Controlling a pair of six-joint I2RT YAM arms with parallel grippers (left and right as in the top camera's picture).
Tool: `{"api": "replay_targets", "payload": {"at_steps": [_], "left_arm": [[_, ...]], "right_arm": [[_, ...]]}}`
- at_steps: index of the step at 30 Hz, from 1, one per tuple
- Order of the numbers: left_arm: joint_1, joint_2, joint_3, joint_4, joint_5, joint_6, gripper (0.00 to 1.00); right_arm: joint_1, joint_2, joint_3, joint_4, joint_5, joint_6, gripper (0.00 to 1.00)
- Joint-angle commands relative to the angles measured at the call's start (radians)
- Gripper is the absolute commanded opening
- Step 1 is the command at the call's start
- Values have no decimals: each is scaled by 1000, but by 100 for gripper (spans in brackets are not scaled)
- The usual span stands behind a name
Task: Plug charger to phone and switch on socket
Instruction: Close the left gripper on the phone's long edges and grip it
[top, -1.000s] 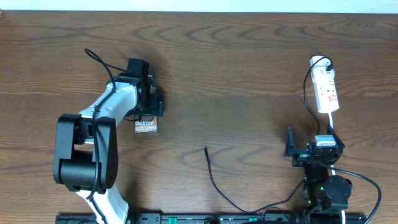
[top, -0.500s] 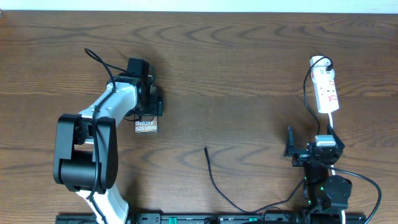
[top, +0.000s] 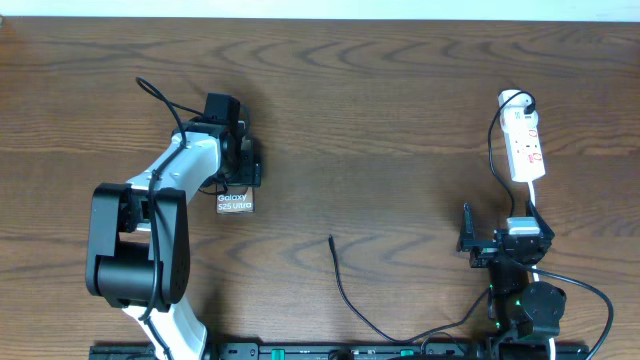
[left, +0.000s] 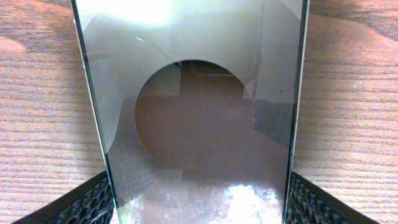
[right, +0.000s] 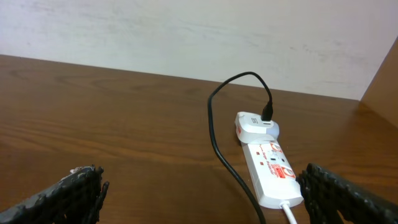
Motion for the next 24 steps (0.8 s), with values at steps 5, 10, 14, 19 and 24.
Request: {"api": "replay_targets", "payload": {"at_steps": [5, 10, 14, 19, 24], "left_arm": [[0, 41, -38, -4, -32, -2, 90], [0, 41, -40, -4, -32, -23, 93], [0, 41, -43, -4, -32, -28, 94], [0, 41, -43, -4, -32, -28, 94], [0, 41, -43, -4, -32, -28, 85]], "right_arm": [[9, -5, -1, -4, 5, -7, 99], [9, -5, -1, -4, 5, -7, 99], [9, -5, -1, -4, 5, -7, 99], [9, -5, -1, -4, 5, -7, 99], [9, -5, -1, -4, 5, -7, 99]]}}
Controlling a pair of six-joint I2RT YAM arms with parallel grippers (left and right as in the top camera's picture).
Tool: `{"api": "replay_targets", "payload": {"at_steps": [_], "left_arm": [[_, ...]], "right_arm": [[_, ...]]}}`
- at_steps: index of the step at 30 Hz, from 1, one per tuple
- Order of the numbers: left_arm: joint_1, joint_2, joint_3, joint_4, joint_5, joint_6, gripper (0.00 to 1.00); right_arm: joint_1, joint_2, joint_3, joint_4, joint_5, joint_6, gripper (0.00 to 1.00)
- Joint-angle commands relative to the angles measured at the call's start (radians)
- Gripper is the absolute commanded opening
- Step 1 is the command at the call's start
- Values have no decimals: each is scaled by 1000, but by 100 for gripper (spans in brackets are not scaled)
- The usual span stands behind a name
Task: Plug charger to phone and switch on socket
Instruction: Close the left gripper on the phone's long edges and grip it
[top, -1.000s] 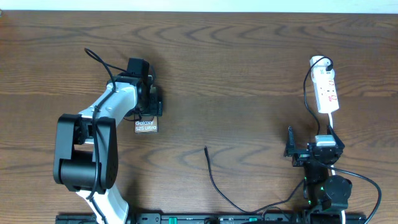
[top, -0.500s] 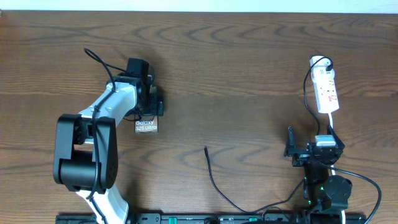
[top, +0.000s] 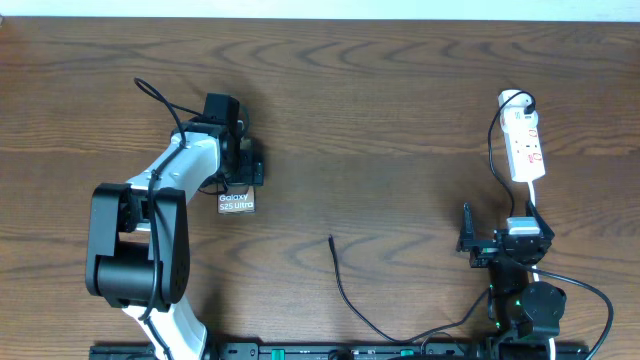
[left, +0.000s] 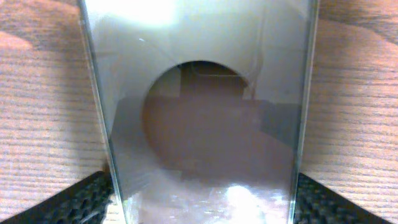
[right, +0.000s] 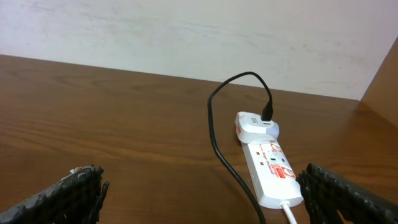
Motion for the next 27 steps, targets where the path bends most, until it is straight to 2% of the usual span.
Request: {"api": "replay_targets", "payload": {"at_steps": [1, 4, 12, 20, 26, 27], "left_arm": [[-1, 41, -42, -6, -29, -7, 84], [-1, 41, -42, -6, -29, -7, 78], [-1, 41, -42, -6, -29, -7, 76], [-1, 41, -42, -6, -29, -7, 43], [-1, 41, -42, -6, -30, -7, 8], [-1, 41, -42, -6, -30, -7, 8]], "right_arm": [[9, -5, -1, -4, 5, -7, 99], [9, -5, -1, -4, 5, -7, 99], [9, -5, -1, -4, 5, -7, 99], [9, -5, -1, -4, 5, -7, 99], [9, -5, -1, -4, 5, -7, 99], [9, -5, -1, -4, 4, -7, 99]]}}
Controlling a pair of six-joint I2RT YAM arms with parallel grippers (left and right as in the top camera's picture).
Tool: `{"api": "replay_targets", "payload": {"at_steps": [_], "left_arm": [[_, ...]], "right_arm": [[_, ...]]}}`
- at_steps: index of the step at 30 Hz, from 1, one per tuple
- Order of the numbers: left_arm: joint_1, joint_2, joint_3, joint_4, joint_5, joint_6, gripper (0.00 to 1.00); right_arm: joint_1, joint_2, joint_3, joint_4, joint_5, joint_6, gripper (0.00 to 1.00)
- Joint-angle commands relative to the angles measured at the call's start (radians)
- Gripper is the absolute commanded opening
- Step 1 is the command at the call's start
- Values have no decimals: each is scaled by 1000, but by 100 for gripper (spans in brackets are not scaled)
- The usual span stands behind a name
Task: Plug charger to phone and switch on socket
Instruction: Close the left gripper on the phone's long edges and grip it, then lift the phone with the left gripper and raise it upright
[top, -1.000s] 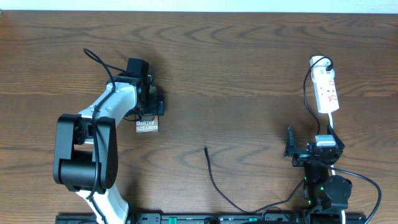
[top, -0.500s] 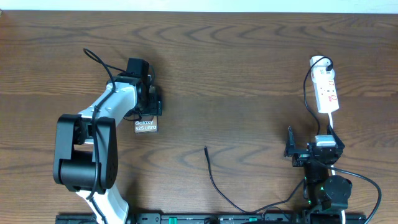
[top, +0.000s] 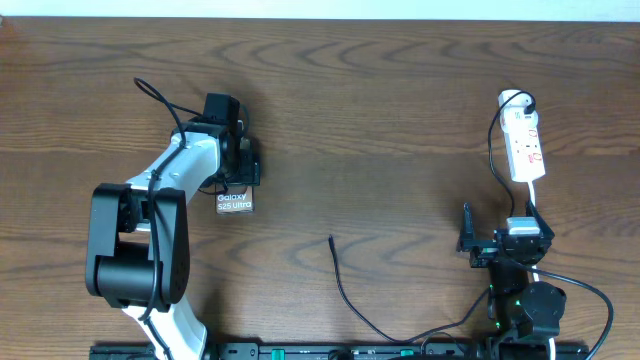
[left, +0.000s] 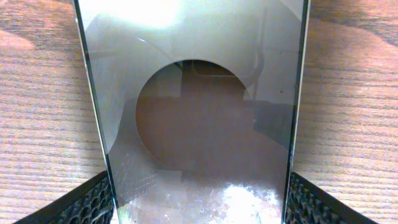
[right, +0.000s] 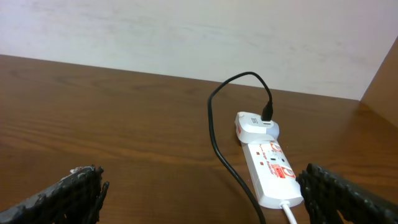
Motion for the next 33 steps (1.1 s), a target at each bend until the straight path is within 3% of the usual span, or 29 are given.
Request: {"api": "replay_targets", "payload": {"at_steps": [1, 11, 23, 33], "left_arm": [[-1, 41, -42, -7, -27, -3, 8], [-1, 11, -23, -16, -28, -2, 7], [-1, -148, 47, -77, -16, -2, 7], [0, -295, 52, -75, 373, -26, 7]], "right_arm": [[9, -5, -1, -4, 4, -7, 99], [9, -5, -1, -4, 4, -7, 99], [9, -5, -1, -4, 5, -7, 99], [9, -5, -1, -4, 4, -7, 99]]}}
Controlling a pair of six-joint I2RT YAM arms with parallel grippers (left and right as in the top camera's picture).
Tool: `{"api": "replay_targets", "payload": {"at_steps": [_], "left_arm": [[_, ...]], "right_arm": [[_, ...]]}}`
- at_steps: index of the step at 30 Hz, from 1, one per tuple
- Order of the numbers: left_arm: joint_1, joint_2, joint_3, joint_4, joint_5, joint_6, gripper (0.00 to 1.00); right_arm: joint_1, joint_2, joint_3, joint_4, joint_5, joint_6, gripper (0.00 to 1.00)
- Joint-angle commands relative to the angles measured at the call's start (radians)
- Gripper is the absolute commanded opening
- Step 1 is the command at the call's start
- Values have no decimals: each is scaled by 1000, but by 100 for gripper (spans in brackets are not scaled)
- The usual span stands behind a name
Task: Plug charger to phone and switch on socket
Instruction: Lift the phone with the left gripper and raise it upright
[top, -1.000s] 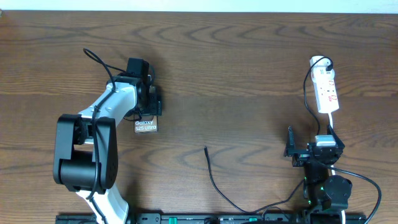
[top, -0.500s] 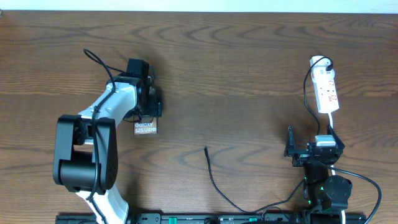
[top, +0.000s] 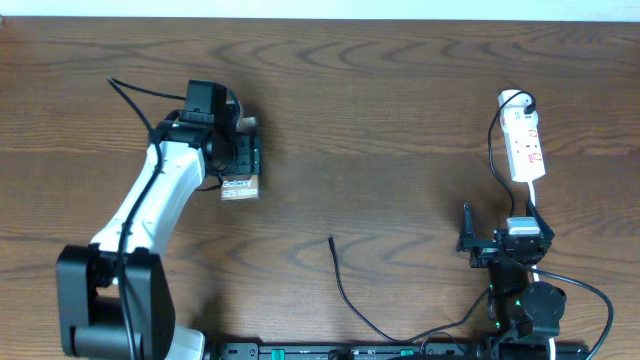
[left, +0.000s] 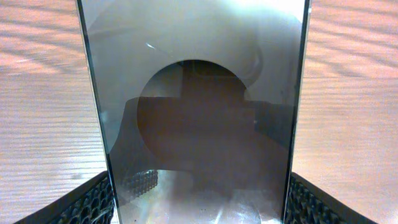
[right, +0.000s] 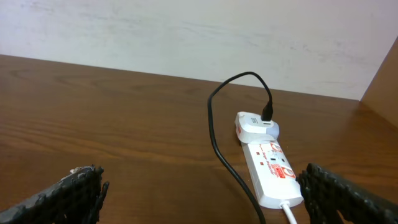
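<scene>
The phone (left: 199, 93), a dark glass slab with a "Galaxy S25 Ultra" label (top: 240, 187), fills the left wrist view. My left gripper (top: 238, 160) is shut on its sides, and both mesh fingertips (left: 87, 202) press its edges. The table behind it looks blurred, so the phone seems to be held off the surface. The black charger cable's free end (top: 332, 239) lies loose at the front middle. The white socket strip (right: 268, 168) lies at the far right, with a white charger adaptor (right: 256, 126) plugged in. My right gripper (right: 211, 199) is open, short of the strip.
The black cable (top: 492, 155) runs from the adaptor down past the strip's left side toward the front edge. A white lead (right: 289, 213) leaves the strip's near end. Bare wooden table (top: 380, 130) lies between the phone and the strip.
My left arm has changed pose and carried the phone slightly back and to the right. The table in the left wrist view now looks farther off and blurred. The right arm has not moved.
At all three earlier moments my left gripper was shut on the phone low at the table, with only small shifts, and my right gripper stood open and still. Now the phone is held slightly farther back, seemingly off the surface.
</scene>
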Motion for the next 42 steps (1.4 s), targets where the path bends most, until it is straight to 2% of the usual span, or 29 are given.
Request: {"api": "replay_targets", "payload": {"at_steps": [1, 6, 9, 11, 16, 17, 19, 24, 31, 38, 42], "left_arm": [[0, -48, 35, 4, 229, -53, 7], [0, -54, 35, 31, 475, -173, 8], [2, -54, 35, 102, 655, -231, 7], [10, -54, 35, 167, 760, -315, 7], [44, -54, 35, 354, 939, -625, 7], [58, -54, 35, 413, 964, -754, 7], [79, -54, 35, 473, 968, -902, 7], [138, -54, 35, 558, 977, -1163, 7], [212, -54, 35, 562, 1022, -1474, 7], [248, -54, 35, 566, 1052, -1599, 7], [248, -54, 35, 566, 1054, -1600, 7]], "right_arm": [[9, -5, -1, -4, 5, -7, 99], [9, -5, -1, -4, 5, -7, 99], [9, -5, -1, -4, 5, -7, 99], [9, -5, -1, -4, 5, -7, 99], [9, -5, -1, -4, 5, -7, 99], [9, -5, -1, -4, 5, -7, 99], [9, -5, -1, -4, 5, -7, 99], [9, -5, -1, -4, 5, -7, 99], [9, -5, -1, -4, 5, -7, 99], [9, -5, -1, -4, 5, -7, 99], [9, -5, -1, -4, 4, -7, 99]]}}
